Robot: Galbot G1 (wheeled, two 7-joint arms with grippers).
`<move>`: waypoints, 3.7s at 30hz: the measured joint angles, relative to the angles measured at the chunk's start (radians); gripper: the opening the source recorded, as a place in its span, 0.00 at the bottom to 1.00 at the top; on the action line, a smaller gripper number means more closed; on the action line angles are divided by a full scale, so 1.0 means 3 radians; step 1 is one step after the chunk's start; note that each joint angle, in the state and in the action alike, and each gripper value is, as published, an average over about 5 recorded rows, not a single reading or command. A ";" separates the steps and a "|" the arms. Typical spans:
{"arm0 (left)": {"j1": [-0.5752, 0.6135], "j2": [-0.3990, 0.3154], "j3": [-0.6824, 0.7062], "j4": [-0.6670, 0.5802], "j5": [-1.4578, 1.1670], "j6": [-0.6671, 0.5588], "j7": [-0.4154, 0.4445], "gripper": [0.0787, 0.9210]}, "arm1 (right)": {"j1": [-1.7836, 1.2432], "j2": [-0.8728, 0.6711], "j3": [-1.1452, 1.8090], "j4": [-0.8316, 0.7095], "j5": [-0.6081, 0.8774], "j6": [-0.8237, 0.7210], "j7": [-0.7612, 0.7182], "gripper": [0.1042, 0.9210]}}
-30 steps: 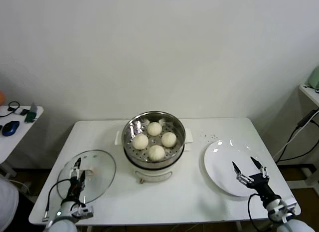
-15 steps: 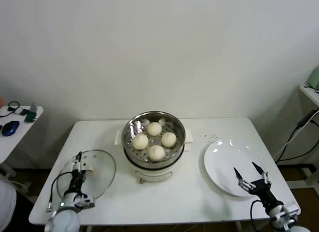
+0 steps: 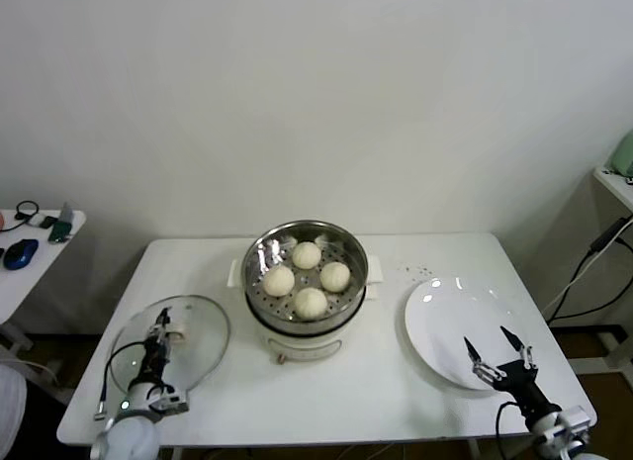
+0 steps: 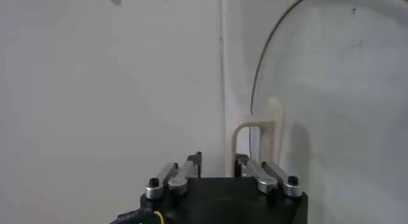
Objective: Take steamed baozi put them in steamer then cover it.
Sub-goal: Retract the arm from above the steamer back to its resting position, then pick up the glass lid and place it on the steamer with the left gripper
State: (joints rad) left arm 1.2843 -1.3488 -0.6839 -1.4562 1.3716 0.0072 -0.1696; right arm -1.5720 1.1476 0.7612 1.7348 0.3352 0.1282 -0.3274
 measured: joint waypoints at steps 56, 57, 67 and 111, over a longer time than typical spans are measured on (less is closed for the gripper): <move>-0.0215 0.0823 0.1463 -0.2090 -0.0180 0.1916 0.1028 0.08 | 0.0629 -0.0218 -0.0303 -0.0448 -0.0250 -0.0114 0.0156 0.88; -0.0292 0.0797 0.1542 -0.2061 -0.0158 0.1952 0.1070 0.08 | 0.0633 -0.0218 -0.0296 -0.0457 -0.0256 -0.0114 0.0160 0.88; -0.0863 0.0454 0.2141 -0.1747 0.0018 0.2223 0.1345 0.08 | 0.0637 -0.0237 -0.0226 -0.0494 -0.0277 -0.0110 0.0180 0.88; -0.1425 -0.0247 0.2753 -0.0826 0.0357 0.2383 0.1425 0.08 | 0.0566 -0.0139 -0.0030 -0.0569 -0.0325 -0.0007 0.0079 0.88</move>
State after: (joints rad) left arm 0.8568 -1.4229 0.1421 -1.7039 1.4788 0.7222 0.2577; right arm -1.4023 1.1059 0.7520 1.5641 0.2378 0.1261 -0.3037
